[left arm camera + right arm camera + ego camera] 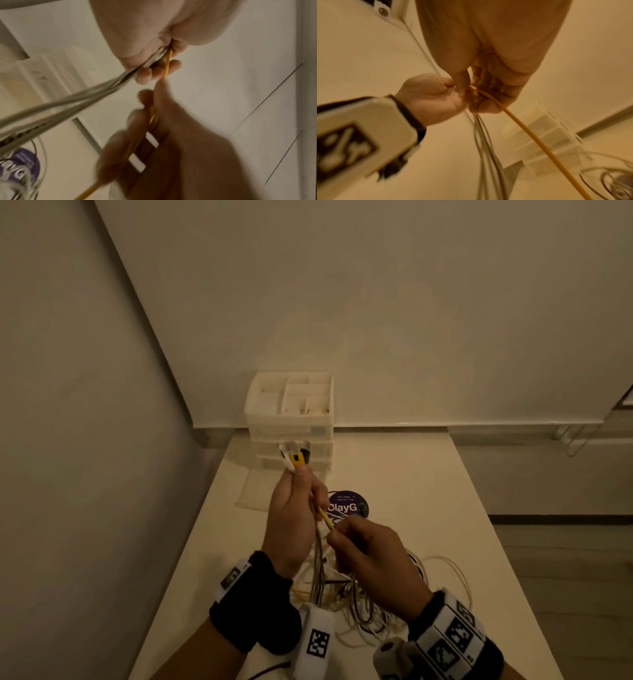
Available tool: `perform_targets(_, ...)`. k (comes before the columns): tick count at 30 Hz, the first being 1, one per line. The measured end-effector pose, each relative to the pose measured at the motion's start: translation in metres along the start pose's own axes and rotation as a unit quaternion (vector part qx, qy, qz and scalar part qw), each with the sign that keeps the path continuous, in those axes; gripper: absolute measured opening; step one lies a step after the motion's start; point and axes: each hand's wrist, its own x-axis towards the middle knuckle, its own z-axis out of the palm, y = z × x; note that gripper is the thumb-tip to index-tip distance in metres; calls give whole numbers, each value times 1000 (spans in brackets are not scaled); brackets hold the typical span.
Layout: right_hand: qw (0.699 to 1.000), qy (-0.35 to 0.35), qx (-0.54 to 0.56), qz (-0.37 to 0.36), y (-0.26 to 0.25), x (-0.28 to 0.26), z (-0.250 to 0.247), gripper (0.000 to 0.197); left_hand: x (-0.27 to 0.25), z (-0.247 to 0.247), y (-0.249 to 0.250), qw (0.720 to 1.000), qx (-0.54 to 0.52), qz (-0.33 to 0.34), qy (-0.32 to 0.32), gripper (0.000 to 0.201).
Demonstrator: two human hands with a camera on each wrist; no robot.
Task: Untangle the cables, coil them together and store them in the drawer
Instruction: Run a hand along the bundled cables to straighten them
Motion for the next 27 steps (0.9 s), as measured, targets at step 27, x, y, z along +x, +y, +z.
perform_targets(27,979,-3,200,44,19,13,-44,42,-4,1,-18,952,255,111,-129,13)
